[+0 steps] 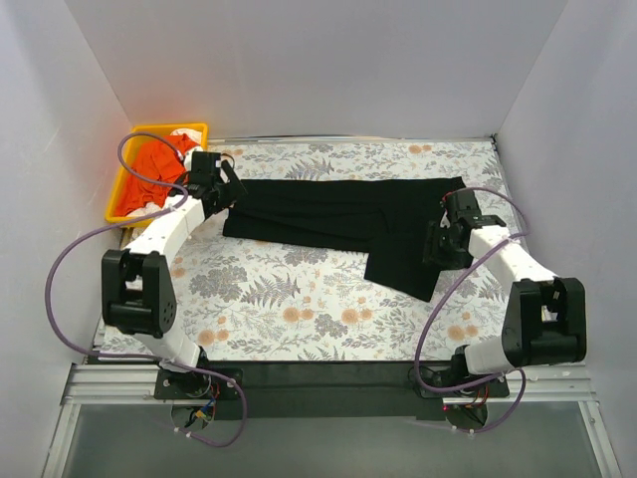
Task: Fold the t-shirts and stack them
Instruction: Fold the tshirt
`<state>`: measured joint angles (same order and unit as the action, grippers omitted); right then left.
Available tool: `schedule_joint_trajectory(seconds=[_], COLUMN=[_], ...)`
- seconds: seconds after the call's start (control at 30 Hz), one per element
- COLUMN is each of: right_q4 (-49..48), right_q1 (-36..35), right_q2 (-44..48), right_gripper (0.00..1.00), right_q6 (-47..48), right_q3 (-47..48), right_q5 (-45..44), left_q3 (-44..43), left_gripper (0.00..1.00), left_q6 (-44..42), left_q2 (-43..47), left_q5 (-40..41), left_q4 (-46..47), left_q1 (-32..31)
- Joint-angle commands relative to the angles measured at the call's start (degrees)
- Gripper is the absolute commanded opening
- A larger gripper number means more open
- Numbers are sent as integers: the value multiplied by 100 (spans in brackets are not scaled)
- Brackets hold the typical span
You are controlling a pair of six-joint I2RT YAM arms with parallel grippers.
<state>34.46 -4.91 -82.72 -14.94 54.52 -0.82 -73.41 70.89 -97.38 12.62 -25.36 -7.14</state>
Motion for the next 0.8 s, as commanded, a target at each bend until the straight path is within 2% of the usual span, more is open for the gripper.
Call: schedule_joint_trajectory(seconds=[0.0,0.17,0.37,0.53,0.63,0.77], right_q4=[87,123,35,-97,-159,-194], right_q1=[-308,-704,-977,-1118,-1214,-1328], right_q2=[361,660,468,256,98,-77], right_gripper=[49,50,48,42,34,12], right_q6=[-351,-756,-923,-993,-985,-958], right_q3=[-581,-1110,-1330,-1409,-1462,-1444], right_q5=[38,38,-234,-463,-647,-884], left_q3=[632,1362,2312,2533,2551,2568], left_gripper=[80,80,80,80,80,80], left_q6=[21,-5,91,144,144,109], left_q2=[790,1361,1863,1942,1942,1960], left_q5=[83,-5,-128,-199,-216,-234], left_q4=[-276,-504,-417,-276,-250,-197], left_q1=[-130,-253,-367,-438,-447,-464])
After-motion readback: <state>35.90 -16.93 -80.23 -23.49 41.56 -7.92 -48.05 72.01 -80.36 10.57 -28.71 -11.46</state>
